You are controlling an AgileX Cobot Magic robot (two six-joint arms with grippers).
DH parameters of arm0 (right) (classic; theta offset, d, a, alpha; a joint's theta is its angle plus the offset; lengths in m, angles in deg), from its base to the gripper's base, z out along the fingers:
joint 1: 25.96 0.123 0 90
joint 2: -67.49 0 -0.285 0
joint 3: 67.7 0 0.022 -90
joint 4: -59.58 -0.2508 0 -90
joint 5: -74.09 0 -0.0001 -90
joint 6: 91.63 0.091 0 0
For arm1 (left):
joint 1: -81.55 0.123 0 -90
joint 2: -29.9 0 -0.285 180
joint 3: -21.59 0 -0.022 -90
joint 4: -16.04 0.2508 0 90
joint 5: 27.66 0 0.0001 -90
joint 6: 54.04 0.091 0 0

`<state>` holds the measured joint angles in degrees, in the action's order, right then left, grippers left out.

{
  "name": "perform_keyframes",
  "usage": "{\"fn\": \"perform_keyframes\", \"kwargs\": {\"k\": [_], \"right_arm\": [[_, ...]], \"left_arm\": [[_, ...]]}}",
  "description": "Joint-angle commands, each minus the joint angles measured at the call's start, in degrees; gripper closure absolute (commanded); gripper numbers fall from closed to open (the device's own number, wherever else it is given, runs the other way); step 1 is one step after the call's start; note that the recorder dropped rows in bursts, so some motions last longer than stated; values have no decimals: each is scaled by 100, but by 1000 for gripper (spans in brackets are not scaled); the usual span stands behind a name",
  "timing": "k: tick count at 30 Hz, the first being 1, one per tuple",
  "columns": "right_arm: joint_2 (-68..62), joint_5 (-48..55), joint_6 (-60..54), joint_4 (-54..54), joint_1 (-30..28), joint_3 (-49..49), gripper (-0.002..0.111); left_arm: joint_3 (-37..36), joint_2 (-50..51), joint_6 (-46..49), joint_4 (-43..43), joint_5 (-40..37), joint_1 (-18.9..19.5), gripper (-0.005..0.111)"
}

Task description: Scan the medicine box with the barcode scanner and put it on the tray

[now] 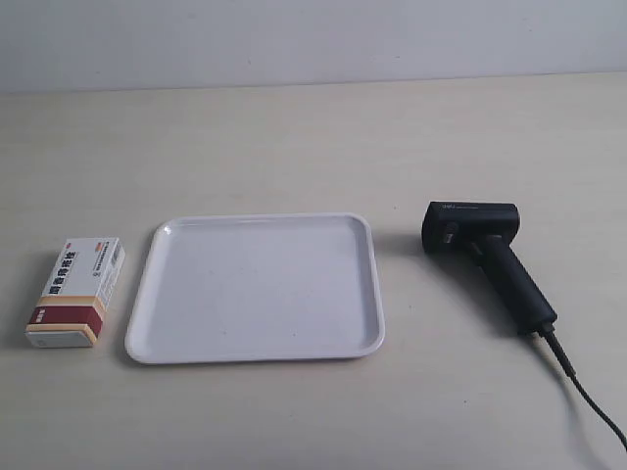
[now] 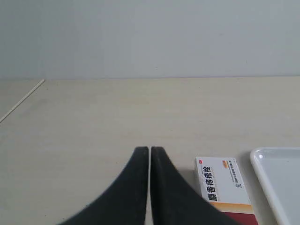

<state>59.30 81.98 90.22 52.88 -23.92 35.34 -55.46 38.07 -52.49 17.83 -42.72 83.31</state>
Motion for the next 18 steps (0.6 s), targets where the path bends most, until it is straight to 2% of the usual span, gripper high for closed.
{"fn": "perform_keyframes", "kwargs": {"k": [1, 13, 15, 18], "right_arm": [[40, -29, -26, -18, -34, -26, 108], [40, -29, -26, -18, -34, -26, 108], [40, -29, -26, -18, -34, -26, 108], [40, -29, -28, -84, -34, -26, 108]], "left_arm": [[-16, -38, -34, 36, 18, 30, 103], [-16, -38, -32, 36, 40, 30, 103], [-16, -38, -246, -178, 38, 30, 103], [-16, -38, -832, -734, 456, 30, 103]]}}
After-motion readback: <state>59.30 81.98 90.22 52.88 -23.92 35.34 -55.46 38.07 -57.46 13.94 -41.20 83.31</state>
